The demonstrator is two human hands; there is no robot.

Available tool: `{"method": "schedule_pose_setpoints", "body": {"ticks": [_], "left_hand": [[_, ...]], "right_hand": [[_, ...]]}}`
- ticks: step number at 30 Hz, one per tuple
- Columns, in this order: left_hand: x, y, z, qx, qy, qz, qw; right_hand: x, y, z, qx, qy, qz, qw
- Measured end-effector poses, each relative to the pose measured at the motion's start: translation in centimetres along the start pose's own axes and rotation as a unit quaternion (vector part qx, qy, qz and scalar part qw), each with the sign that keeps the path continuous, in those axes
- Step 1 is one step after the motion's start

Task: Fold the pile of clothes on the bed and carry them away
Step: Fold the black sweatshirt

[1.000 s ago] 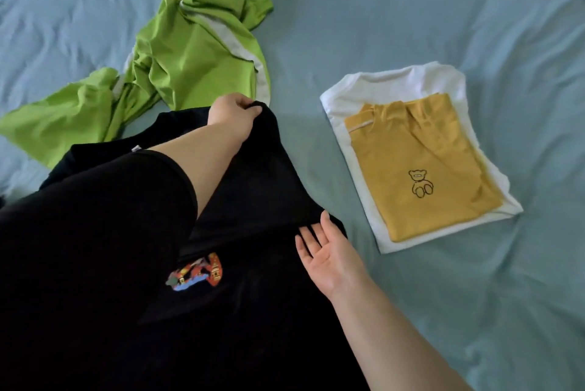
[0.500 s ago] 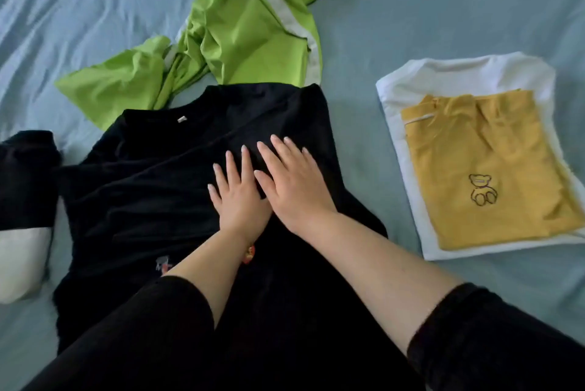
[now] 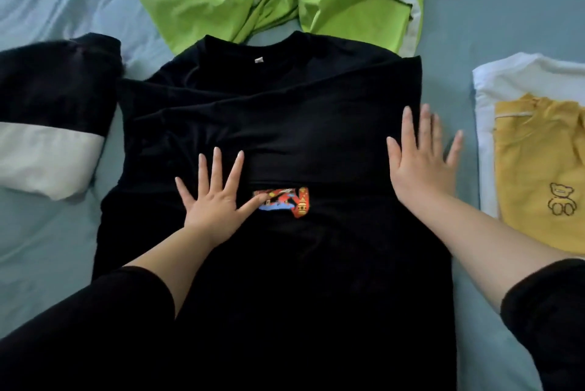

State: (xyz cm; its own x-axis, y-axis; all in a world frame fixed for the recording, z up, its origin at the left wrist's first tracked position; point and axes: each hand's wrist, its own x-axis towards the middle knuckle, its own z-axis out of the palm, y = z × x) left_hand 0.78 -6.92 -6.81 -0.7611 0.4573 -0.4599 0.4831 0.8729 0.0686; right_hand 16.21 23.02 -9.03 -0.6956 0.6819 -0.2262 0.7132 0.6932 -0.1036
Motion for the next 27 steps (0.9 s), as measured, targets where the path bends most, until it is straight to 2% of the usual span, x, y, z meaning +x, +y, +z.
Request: {"method": "schedule_pose_setpoints", "body": {"ticks": [1,3,5,9,11,14,17,20,22,23,25,26,27], "left_hand": [[-0.6,0.2,0.2,-0.011,0.024,0.009,1.000],[-2.1,0.9,1.4,-0.021,0.088,0.049,0.995],[-4.1,0.9,3.7,0.011,0.111,0.084,0.990],[-8.6,-3.0,6.9,0.067,0.085,0.100,0.989],[-11.7,-5.7,7.4,0.086,0.055,0.134,0.986],[-16.2,-9.6,7.4,0.099,-0.029,0.170,0.980],[-17.3,-12.1,6.0,0.138,-0.083,0.195,0.968],[-17.1,-11.6,4.2,0.108,-0.066,0.199,0.972],[-17.1,-10.1,3.3,0.078,-0.047,0.185,0.978],[-17.1,-9.2,3.1,0.061,-0.041,0.180,0.981],[-17.6,-7.5,4.0,0.035,-0.032,0.178,0.983],[-18.0,-6.7,4.8,0.026,-0.034,0.180,0.983],[-18.7,-6.2,5.9,0.021,-0.047,0.183,0.982]], "right_hand": [[-0.9,-1.5,-0.4,0.006,0.012,-0.013,1.000],[-4.1,-5.0,-0.3,0.029,0.032,-0.110,0.993],[-8.8,-7.7,1.8,0.013,0.018,-0.202,0.979],[-17.4,-7.5,5.7,-0.024,-0.029,-0.185,0.982],[-21.1,-6.3,6.0,-0.041,-0.054,-0.192,0.979],[-27.6,-5.0,6.0,-0.068,-0.135,-0.192,0.970],[-33.4,-5.0,5.5,-0.107,-0.198,-0.227,0.948],[-34.8,-6.7,3.2,-0.109,-0.217,-0.283,0.928],[-33.7,-8.9,1.8,-0.094,-0.190,-0.310,0.927],[-32.9,-10.1,1.4,-0.081,-0.180,-0.280,0.940],[-31.3,-12.2,1.8,-0.033,-0.147,-0.145,0.978],[-30.8,-13.0,2.4,-0.012,-0.139,-0.086,0.986],[-30.6,-13.5,3.2,-0.006,-0.136,-0.062,0.989]]}}
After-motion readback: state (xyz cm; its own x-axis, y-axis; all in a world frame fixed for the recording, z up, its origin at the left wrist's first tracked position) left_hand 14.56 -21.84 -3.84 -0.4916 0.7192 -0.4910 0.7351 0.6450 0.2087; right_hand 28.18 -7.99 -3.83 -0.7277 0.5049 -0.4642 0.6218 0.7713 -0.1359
